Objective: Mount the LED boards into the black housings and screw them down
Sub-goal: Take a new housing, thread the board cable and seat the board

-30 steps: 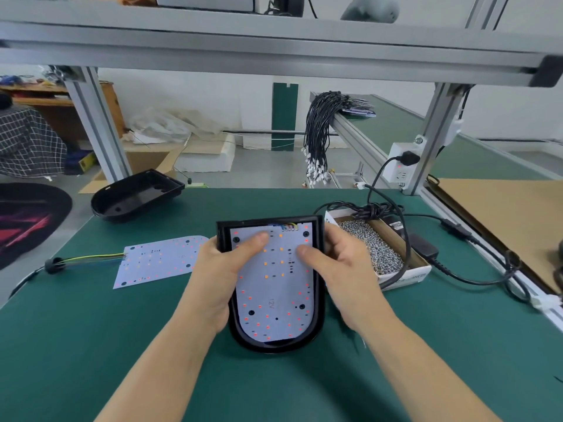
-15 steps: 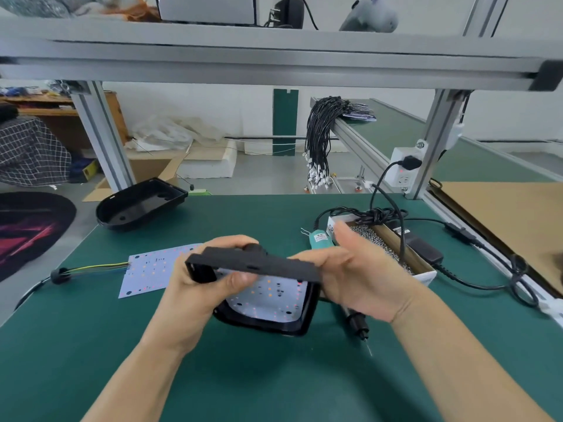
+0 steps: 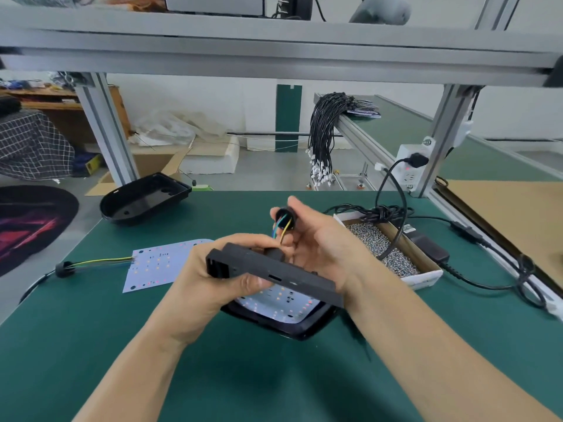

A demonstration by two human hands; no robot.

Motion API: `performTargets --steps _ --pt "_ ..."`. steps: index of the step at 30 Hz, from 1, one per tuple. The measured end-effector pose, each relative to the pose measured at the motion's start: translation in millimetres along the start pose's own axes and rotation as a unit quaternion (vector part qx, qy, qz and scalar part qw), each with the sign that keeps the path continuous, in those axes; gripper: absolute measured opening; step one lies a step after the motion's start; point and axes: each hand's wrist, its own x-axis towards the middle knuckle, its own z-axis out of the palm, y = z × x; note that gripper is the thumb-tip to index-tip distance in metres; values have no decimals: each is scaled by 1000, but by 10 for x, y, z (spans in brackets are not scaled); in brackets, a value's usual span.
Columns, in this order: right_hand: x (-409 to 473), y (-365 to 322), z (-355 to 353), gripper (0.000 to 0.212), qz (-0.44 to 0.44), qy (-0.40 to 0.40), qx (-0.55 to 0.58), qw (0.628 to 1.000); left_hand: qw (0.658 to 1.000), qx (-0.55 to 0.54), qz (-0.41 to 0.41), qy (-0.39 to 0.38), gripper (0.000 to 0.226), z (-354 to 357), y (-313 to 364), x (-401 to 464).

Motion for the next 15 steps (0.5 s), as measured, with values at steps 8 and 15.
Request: performTargets --steps 8,15 --pt "140 86 -67 18 -52 84 2 995 1000 -5 -22 -20 48 -15 10 27" --pt "59 35 -289 19 16 -33 25 999 998 36 -37 -45 46 -97 29 83"
